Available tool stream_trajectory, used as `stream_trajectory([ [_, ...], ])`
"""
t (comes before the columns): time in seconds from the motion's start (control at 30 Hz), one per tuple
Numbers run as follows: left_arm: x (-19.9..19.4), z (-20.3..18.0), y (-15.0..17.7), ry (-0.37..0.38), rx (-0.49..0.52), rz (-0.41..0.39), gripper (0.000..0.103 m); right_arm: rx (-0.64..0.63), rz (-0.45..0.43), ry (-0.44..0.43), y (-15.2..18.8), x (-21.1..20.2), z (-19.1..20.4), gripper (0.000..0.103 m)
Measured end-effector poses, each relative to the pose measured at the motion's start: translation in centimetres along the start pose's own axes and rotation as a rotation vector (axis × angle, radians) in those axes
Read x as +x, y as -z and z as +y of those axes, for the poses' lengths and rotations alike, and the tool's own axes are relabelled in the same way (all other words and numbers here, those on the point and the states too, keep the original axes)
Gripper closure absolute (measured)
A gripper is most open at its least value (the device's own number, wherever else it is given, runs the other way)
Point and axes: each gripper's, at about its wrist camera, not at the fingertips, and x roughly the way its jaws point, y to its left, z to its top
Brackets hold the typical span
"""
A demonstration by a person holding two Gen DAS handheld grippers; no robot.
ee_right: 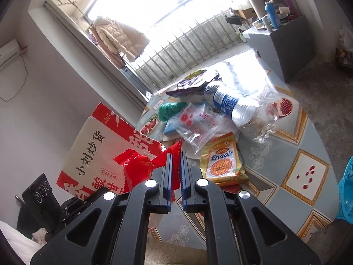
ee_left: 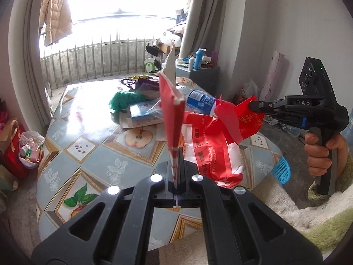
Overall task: Collect trash
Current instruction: 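Grasp the red-and-white paper bag with the left tool while the right tool grasps the red plastic bag, then carry both bags over the blue wastebasket and open both tools to drop them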
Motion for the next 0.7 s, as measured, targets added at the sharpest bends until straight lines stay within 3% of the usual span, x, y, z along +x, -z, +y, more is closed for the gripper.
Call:
stream_trajectory([
  [0.17, 2.0, -3.8, -3.3, 0.114, 0.083, -0.012, 0.103, 0.051, -0.143, 0.056, -0.5, -5.8, -2.7, 0.096],
  [0.37, 7.2, -10.4, -7.7, 0.261, 0.188, 0.031, 0.103, 0.18, -0.331, 0.206, 0.5, -14.2, -8.6, 0.096],
  [0.47, 11.0, -15.1, -9.8, 0.309, 0.257, 0.104, 0.103, 0.27, -0.418, 0.297, 2.0, -18.4, -12.0, 0.096],
  [0.53, 14.1, -18.7, -10.7, 0.324, 0.295, 0.2, 0.103, 0.331, -0.462, 0.364, 3.2, -20.8, -14.3, 0.096],
  [0.63, 18.4, -23.6, -11.3, 0.438, 0.291, 0.348, 0.103, 0.414, -0.506, 0.487, 5.0, -23.4, -17.8, 0.096],
  [0.7, 20.9, -27.8, -11.3, 0.431, 0.391, 0.371, 0.103, 0.473, -0.512, 0.555, 5.9, -24.5, -20.3, 0.096],
])
